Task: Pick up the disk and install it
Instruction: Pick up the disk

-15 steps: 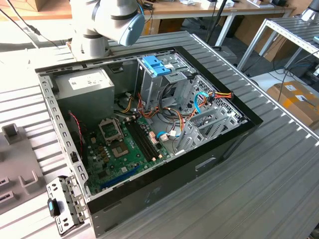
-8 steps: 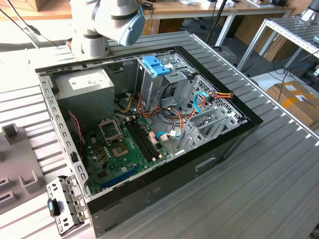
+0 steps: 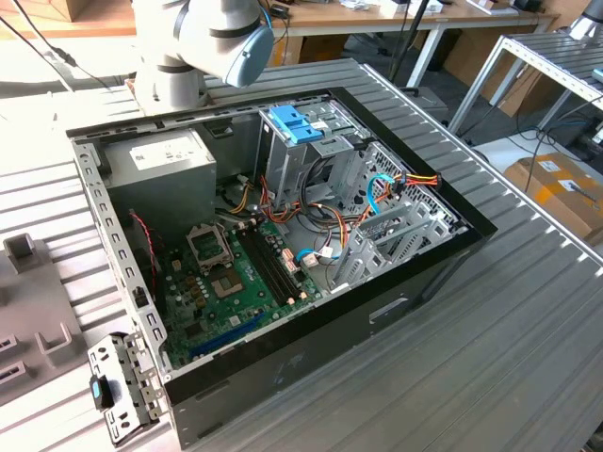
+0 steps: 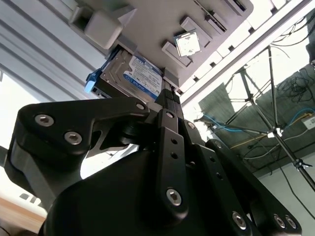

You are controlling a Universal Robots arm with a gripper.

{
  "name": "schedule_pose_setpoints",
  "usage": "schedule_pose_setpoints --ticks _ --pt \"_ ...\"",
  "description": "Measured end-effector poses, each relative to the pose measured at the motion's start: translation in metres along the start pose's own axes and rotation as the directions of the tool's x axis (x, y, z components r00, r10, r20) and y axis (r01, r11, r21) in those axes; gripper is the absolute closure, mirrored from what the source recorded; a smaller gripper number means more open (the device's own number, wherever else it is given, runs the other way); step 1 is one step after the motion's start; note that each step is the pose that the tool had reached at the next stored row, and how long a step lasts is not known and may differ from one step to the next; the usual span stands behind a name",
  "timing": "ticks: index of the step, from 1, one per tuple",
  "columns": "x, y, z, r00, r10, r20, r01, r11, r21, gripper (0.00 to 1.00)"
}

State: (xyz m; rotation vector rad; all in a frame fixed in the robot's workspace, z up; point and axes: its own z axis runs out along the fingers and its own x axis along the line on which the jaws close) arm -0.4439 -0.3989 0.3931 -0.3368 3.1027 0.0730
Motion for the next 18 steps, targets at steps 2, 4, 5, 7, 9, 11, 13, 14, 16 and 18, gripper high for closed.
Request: schedule_pose_setpoints --ticks 2,4,5,7,9,11,13,14,16,18 --pt "0.0 0.0 0.0 1.0 -0.006 -0.0002 0.006 1.0 -0.0001 0.89" --pt "0.0 0.0 0.0 0.9999 -0.013 -0.0006 0.013 0.9999 -0.0003 0.89" --pt "0.0 0.0 0.0 0.9999 -0.017 -0.0008 0.017 0.9999 -0.0004 0.89" --pt "0.0 0.0 0.0 0.9997 -0.024 -0.001 0.024 0.9997 -0.0006 0.89" --pt "0.0 0.0 0.0 0.9995 -0.031 -0.0014 0.031 0.9995 -0.0008 0.89" --pt "0.0 0.0 0.0 0.9993 -0.038 -0.0017 0.038 0.9993 -0.001 0.89" --pt "0.0 0.0 0.0 0.999 -0.044 -0.002 0.044 0.999 -0.0011 0.89" --pt "0.0 0.0 0.0 0.9988 -0.049 -0.0022 0.049 0.9988 -0.0012 0.89" --pt "0.0 0.0 0.0 0.9974 -0.072 -0.0031 0.072 0.9974 -0.0019 0.89" --pt "0.0 0.0 0.0 0.9934 -0.115 -0.005 0.115 0.9934 -0.0031 0.89"
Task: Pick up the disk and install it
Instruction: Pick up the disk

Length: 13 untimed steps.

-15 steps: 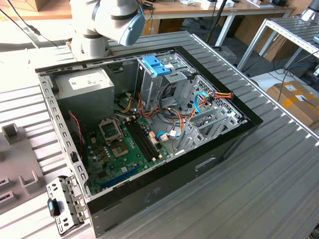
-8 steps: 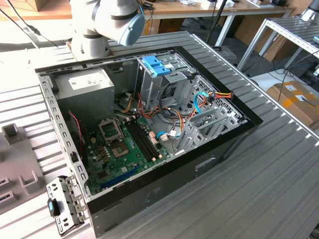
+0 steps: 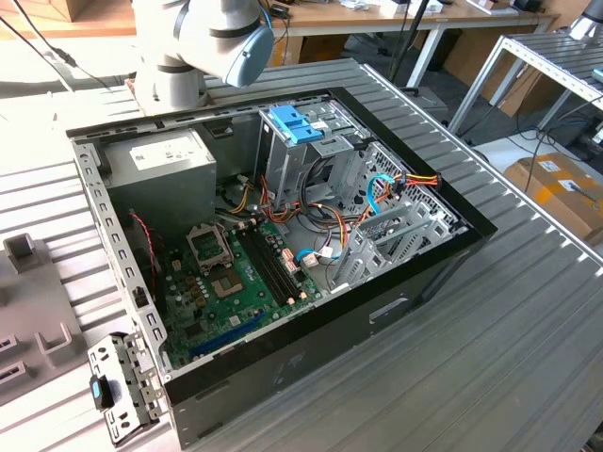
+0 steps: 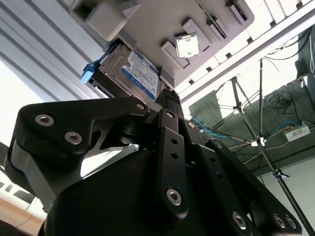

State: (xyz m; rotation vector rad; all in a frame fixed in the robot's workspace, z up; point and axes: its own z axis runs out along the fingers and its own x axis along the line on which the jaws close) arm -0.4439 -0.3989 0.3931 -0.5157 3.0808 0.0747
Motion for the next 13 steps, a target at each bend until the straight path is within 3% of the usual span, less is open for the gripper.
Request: schedule_pose_setpoints --ticks 13 --pt "0.0 0.0 0.0 0.9984 -0.057 -0.0025 0.057 0.9984 -0.0015 0.89"
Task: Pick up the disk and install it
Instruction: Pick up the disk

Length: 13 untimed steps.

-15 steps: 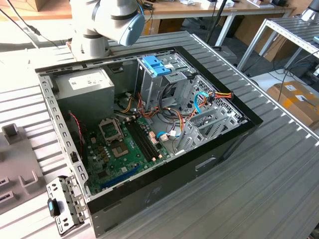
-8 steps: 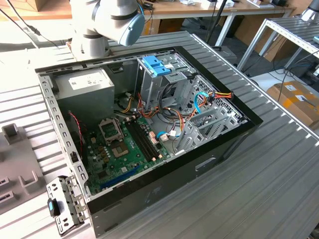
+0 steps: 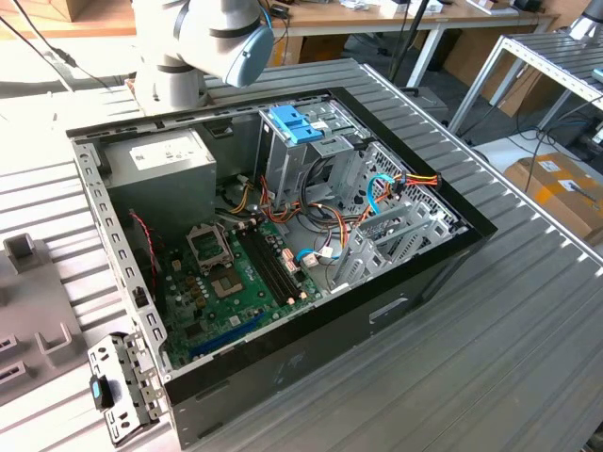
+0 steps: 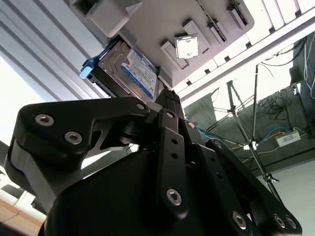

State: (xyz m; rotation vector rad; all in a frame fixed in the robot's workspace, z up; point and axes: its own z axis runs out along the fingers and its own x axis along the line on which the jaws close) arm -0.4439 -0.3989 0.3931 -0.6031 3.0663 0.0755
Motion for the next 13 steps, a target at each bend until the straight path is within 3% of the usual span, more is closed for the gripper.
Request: schedule_pose_setpoints --ticks 13 --pt "0.0 0.0 0.0 0.9984 -0.056 -0.0025 0.056 0.9984 -0.0015 0.89"
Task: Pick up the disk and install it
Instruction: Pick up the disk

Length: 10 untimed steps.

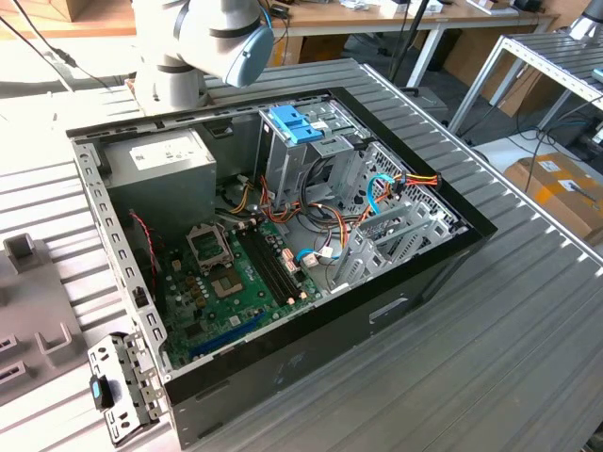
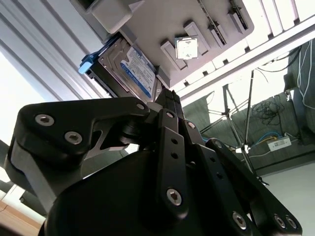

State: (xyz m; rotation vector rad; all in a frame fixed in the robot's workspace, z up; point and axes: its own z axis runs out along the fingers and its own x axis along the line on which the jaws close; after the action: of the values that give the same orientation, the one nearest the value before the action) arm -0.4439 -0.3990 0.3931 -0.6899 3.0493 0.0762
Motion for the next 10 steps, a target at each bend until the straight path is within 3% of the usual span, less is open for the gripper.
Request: schedule_pose_setpoints --ticks 10 --pt "0.0 0.0 0.0 0.9994 -0.036 -0.0016 0.036 0.9994 -0.0009 0.89"
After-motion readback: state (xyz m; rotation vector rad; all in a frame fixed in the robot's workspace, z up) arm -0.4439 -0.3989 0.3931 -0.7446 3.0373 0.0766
